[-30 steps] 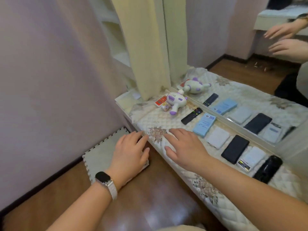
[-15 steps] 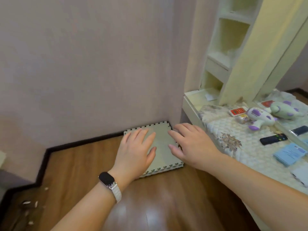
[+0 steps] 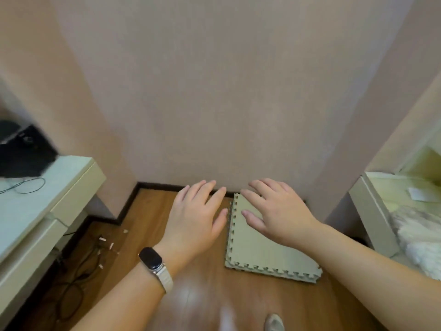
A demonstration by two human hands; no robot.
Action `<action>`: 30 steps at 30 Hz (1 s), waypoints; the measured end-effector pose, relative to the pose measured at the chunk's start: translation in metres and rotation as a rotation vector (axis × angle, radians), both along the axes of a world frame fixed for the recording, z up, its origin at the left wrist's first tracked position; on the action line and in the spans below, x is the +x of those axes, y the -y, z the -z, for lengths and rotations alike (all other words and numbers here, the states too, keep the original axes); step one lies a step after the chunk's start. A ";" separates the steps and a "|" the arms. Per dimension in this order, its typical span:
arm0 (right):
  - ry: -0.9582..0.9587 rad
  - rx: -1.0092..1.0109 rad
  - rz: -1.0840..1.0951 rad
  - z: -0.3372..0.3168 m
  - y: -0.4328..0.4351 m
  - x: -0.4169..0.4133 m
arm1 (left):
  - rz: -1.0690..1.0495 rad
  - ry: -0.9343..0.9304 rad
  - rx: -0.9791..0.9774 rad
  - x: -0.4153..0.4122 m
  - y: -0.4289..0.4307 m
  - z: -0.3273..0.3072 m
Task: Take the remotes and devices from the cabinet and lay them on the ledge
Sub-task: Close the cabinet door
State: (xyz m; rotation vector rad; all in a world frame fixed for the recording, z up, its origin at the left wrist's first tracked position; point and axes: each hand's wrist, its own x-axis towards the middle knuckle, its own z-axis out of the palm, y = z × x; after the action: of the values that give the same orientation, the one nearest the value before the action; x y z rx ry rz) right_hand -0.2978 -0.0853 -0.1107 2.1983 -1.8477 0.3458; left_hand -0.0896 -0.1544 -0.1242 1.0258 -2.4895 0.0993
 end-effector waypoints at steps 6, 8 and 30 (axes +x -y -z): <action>0.008 -0.035 -0.208 0.005 0.101 0.010 | -0.181 0.059 -0.035 0.020 0.055 -0.009; 0.024 -0.052 -0.281 0.004 0.138 0.012 | -0.271 0.093 -0.041 0.025 0.074 -0.014; 0.148 -0.190 -0.893 -0.048 0.390 0.126 | -0.954 0.183 -0.106 0.108 0.184 -0.076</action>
State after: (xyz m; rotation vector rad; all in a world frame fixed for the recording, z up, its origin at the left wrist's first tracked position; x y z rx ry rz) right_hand -0.1717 -0.4757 -0.0629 2.7692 -0.7169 0.8111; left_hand 0.0185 -0.3382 -0.0482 2.1229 -1.8801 0.6190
